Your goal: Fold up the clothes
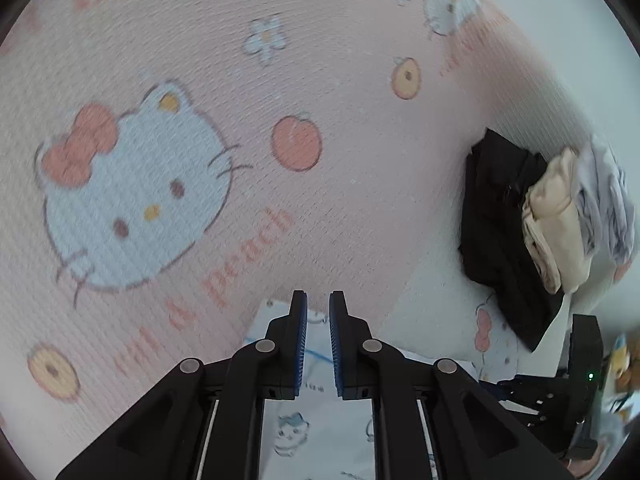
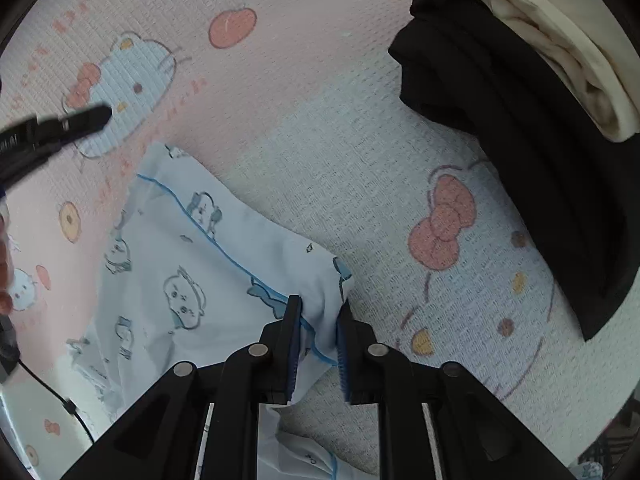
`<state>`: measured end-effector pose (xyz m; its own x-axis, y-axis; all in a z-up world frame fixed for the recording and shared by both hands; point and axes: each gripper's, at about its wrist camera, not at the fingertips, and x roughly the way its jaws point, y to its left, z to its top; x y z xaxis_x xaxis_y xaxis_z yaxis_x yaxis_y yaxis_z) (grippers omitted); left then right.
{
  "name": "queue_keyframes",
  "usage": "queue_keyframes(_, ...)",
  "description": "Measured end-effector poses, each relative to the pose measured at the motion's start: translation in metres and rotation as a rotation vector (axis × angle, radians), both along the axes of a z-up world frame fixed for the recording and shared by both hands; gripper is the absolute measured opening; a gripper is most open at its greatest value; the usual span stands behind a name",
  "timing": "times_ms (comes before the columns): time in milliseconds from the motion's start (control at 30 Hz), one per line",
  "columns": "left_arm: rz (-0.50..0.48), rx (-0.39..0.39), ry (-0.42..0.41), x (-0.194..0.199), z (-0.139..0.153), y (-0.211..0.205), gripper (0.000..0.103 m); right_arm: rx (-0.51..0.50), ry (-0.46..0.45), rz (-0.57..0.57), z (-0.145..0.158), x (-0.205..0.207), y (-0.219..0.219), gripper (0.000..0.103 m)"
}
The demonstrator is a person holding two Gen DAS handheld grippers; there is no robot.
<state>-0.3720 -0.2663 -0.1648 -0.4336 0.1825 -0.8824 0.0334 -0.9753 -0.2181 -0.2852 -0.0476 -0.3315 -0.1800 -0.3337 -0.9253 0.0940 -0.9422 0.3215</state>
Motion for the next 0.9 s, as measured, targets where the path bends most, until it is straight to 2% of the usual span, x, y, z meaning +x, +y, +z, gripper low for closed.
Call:
queue_keyframes(100, 0.032, 0.023, -0.001, 0.019, 0.001, -0.007, 0.012, -0.058, 0.021, -0.032, 0.009, -0.001, 0.003, 0.031)
queue_keyframes(167, 0.055, 0.020, 0.000, 0.033, 0.005, -0.016, 0.023, -0.104, 0.047, -0.045, 0.016, -0.001, 0.006, 0.038)
queue_keyframes(233, 0.084, 0.003, 0.002, 0.050, 0.009, -0.024, 0.057, -0.115, 0.072, -0.041, 0.025, -0.001, 0.006, 0.040)
queue_keyframes(400, 0.146, -0.043, -0.005, 0.094, 0.019, -0.043, 0.058, -0.114, 0.083, 0.031, 0.037, 0.012, -0.003, 0.043)
queue_keyframes(500, 0.175, -0.053, -0.009, 0.122, 0.023, -0.054, 0.058, -0.082, 0.095, 0.111, 0.047, 0.003, -0.014, 0.044)
queue_keyframes(700, 0.230, -0.103, -0.028, 0.146, 0.016, -0.062, 0.058, -0.108, 0.073, 0.232, 0.074, -0.004, -0.044, 0.051)
queue_keyframes(900, 0.329, -0.082, -0.040, 0.172, 0.010, -0.075, 0.058, -0.041, 0.099, 0.412, 0.092, -0.027, -0.098, 0.055)
